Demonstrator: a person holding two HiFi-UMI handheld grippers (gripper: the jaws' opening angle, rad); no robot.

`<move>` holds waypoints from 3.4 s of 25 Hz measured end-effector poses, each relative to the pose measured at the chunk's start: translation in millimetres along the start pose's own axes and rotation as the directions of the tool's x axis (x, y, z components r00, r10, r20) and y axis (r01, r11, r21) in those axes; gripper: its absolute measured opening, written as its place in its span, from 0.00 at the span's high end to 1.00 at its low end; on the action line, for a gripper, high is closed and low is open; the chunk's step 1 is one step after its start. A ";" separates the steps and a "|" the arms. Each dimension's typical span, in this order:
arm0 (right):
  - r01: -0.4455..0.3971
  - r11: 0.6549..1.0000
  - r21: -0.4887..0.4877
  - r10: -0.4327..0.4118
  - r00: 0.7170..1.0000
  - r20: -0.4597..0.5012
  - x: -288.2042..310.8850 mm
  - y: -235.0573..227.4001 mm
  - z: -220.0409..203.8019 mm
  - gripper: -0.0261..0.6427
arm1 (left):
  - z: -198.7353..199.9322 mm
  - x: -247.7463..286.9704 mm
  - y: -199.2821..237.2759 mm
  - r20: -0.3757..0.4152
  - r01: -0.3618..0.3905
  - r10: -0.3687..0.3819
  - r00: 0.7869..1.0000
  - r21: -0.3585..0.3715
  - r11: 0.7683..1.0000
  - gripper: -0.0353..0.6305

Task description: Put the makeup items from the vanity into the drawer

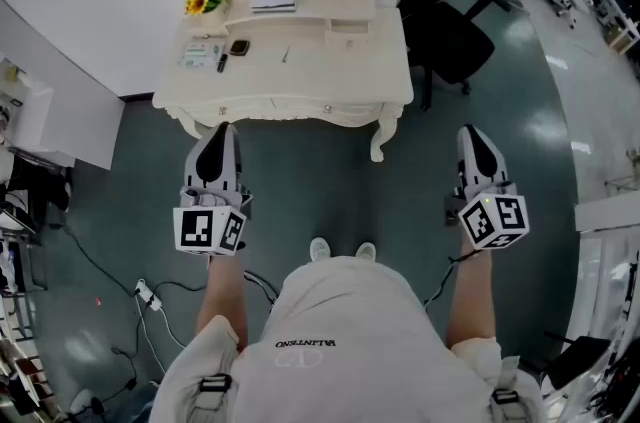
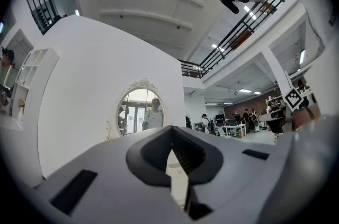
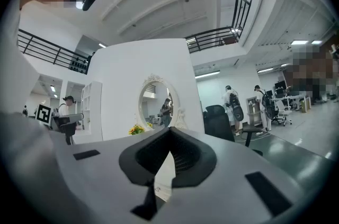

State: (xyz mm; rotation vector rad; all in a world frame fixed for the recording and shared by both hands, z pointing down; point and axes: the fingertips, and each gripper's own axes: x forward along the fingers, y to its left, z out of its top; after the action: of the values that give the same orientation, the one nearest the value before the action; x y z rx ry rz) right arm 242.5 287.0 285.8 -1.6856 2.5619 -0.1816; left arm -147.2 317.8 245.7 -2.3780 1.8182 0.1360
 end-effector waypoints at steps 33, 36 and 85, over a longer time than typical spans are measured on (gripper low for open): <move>-0.008 0.999 0.048 0.009 0.999 -0.035 68.1 80.4 -31.5 0.94 | -61.6 -7.5 25.4 -0.065 0.143 -0.155 0.986 -0.162 0.976 0.94; -0.023 0.998 0.055 0.025 0.999 -0.040 80.2 81.3 -34.4 0.94 | -62.1 -1.0 28.2 -0.069 0.137 -0.150 0.986 -0.160 0.978 0.94; -0.247 0.957 0.150 0.265 0.958 -0.113 297.0 -6.5 -65.0 0.94 | -114.5 210.5 10.9 -0.167 0.036 -0.059 0.984 -0.133 0.990 0.94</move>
State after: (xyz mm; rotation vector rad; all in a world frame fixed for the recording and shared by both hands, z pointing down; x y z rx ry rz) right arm 122.8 15.6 353.1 -1.3217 2.7605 -0.4527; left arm -104.1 95.4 324.3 -2.5939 1.8766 0.0478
